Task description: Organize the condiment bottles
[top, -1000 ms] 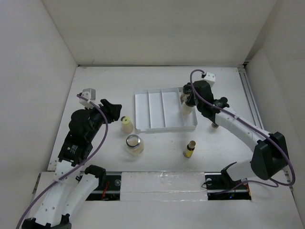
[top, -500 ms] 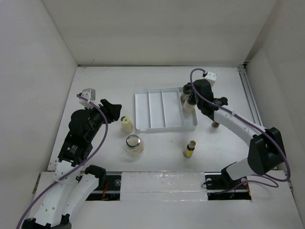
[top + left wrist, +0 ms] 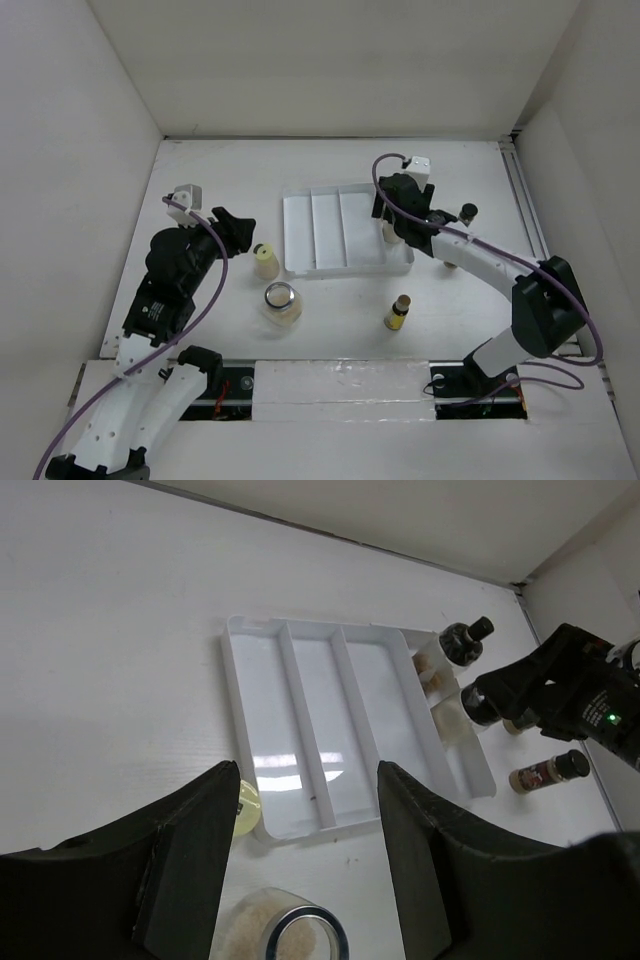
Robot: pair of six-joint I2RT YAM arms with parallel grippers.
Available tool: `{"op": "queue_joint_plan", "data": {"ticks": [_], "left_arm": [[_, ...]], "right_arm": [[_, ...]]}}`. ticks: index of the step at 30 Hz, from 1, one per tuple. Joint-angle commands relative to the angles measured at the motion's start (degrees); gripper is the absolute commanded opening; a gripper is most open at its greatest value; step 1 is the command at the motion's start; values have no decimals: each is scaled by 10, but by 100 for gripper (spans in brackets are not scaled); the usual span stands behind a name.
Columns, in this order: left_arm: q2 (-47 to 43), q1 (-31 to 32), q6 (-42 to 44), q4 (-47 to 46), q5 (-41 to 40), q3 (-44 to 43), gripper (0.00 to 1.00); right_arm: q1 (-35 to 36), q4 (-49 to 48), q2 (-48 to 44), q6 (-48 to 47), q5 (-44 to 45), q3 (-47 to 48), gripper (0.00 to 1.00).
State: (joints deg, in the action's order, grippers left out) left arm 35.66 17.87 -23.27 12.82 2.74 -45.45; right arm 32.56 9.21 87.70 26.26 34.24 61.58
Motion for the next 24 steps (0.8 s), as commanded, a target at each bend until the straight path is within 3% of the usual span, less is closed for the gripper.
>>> {"op": "queue_joint_plan", "data": {"ticks": [1,3,8,12,13,15,18,20,24], "left_arm": [[6,-3,8,-16,-18,2,53],[1,-3,1,-10,-41,-3,55],[-10,-3,-27,-4,-88,-3,56],[-16,-3,-40,6,-118,-10,57],[-16,-3,-45,6,-126,-15,57],[-23,-3,-54,20,-158,-15,58],[-47,-3,-72,26,-209,-15,64],[-63,-3,-83,32,-229,-20,71],[-68,-3,-83,32,-242,-20,81]], "right_arm": [[32,-8,-39,-30,44,40,86],[47,-8,-72,-56,38,47,95],[104,-48,-114,-118,-150,52,92],[139,-82,-96,-118,-272,59,53],[145,-88,-68,-118,-292,67,37],[173,-88,-33,-118,-335,97,35],[221,-88,31,-142,-342,126,70],[243,-88,80,-155,-342,158,86],[262,-83,156,-162,-331,207,94]]}}
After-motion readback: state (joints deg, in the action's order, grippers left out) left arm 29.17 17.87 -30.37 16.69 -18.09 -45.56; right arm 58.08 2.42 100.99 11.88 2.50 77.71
